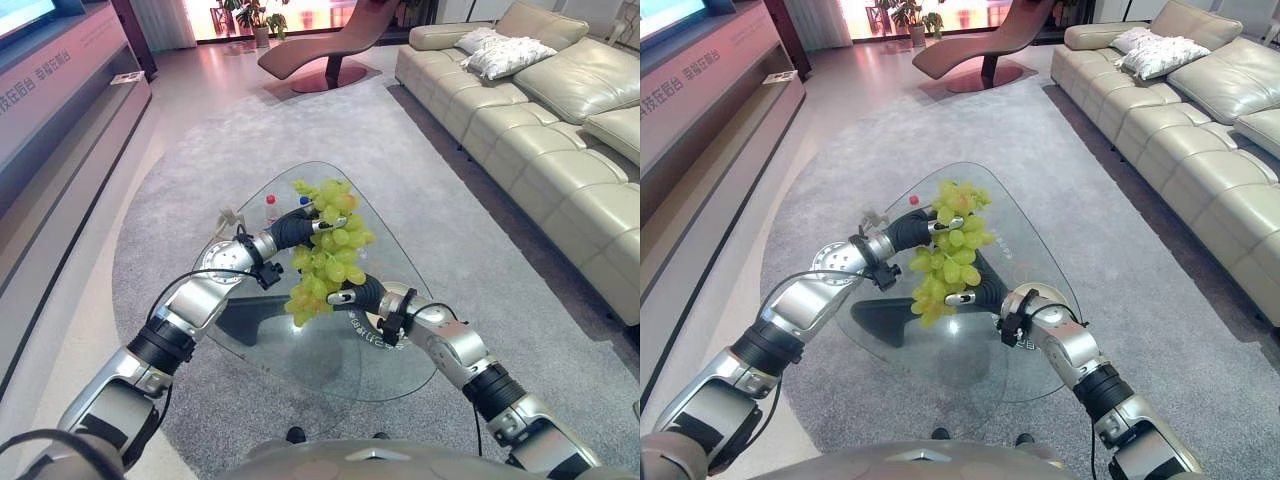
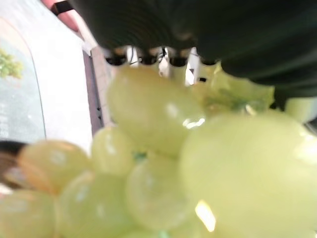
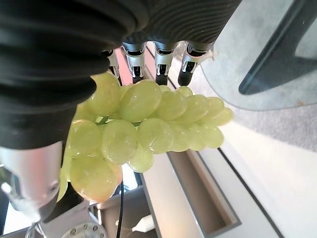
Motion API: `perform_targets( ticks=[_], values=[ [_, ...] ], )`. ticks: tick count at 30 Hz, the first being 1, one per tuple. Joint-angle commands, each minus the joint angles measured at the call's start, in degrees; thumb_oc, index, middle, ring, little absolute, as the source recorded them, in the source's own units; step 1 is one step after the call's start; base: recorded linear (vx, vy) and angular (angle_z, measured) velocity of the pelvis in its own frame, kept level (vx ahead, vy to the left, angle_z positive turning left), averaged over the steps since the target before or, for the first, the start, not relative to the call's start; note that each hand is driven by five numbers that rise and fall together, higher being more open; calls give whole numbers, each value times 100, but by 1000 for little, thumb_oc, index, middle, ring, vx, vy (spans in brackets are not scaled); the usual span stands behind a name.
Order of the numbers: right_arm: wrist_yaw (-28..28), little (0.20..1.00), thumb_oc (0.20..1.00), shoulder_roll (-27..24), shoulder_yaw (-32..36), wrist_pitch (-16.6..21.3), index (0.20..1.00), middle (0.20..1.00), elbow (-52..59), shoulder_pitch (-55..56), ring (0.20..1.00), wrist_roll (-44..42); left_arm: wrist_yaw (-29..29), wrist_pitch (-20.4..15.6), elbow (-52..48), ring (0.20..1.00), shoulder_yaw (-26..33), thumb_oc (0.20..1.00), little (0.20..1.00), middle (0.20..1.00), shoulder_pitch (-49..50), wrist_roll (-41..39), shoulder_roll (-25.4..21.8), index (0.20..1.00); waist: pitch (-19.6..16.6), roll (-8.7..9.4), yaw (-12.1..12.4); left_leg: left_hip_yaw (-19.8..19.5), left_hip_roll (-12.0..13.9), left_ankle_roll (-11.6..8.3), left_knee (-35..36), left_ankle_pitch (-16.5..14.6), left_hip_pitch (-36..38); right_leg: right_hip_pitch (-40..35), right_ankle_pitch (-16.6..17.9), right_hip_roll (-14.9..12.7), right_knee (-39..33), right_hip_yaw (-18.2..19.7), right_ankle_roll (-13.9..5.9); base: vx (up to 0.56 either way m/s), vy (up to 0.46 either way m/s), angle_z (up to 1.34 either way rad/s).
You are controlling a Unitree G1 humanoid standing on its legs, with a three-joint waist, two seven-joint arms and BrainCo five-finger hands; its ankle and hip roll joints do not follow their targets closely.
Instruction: Pick up fruits into the plate
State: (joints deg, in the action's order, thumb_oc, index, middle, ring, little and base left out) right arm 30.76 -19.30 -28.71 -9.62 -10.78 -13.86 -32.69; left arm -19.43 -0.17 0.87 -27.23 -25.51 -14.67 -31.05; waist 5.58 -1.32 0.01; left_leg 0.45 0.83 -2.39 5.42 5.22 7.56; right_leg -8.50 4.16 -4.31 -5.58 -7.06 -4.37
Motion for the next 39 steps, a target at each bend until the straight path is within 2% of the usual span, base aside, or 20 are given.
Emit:
perform_targets(
  ticks=[1, 28, 29, 30, 31, 39],
  values=[
    [418, 200, 200, 300, -125, 111, 200, 200, 420, -315, 200, -429, 29, -226, -38, 200, 4, 200, 200, 200, -602, -316, 219, 200, -133, 128, 154, 148, -93, 54, -63, -1102, 489, -352, -649, -208, 59, -278, -245, 0, 0, 0],
    [372, 200, 200, 250, -149, 82, 200, 200, 453, -59, 200, -540, 74, -115, -139, 200, 149, 200, 200, 200, -308, -356, 200, 200, -126, 136, 160, 173, -69, 64, -42, -1117, 550, -389, -675, -207, 58, -270, -245, 0, 0, 0],
    [331, 200, 200, 249, -108, 115, 200, 200, 397, -2, 200, -532, 110, -91, -84, 404, 186, 404, 404, 404, -249, -399, 212, 404, -130, 131, 154, 174, -69, 68, -42, -1113, 547, -384, -672, -205, 58, -265, -242, 0, 0, 0],
    [331, 200, 200, 249, -108, 115, 200, 200, 397, -2, 200, -532, 110, -91, -84, 404, 186, 404, 404, 404, -249, -399, 212, 404, -130, 131, 154, 174, -69, 68, -42, -1113, 547, -384, -672, -205, 58, -265, -242, 32, 5, 0],
    [277, 200, 200, 234, -52, 169, 200, 200, 350, 91, 200, -518, 130, -8, -58, 1000, 237, 1000, 1000, 1000, -157, -429, 232, 1000, -127, 129, 150, 173, -66, 68, -42, -1110, 542, -380, -673, -206, 58, -263, -242, 0, 0, 0],
    [163, 200, 200, 71, 350, 345, 200, 200, 261, 559, 200, -576, 369, 25, 138, 1000, 584, 1000, 1000, 1000, 395, -501, 230, 1000, -54, 126, 120, 190, -48, 75, -42, -1106, 537, -371, -672, -200, 65, -255, -240, 0, 0, 0]
  ],
)
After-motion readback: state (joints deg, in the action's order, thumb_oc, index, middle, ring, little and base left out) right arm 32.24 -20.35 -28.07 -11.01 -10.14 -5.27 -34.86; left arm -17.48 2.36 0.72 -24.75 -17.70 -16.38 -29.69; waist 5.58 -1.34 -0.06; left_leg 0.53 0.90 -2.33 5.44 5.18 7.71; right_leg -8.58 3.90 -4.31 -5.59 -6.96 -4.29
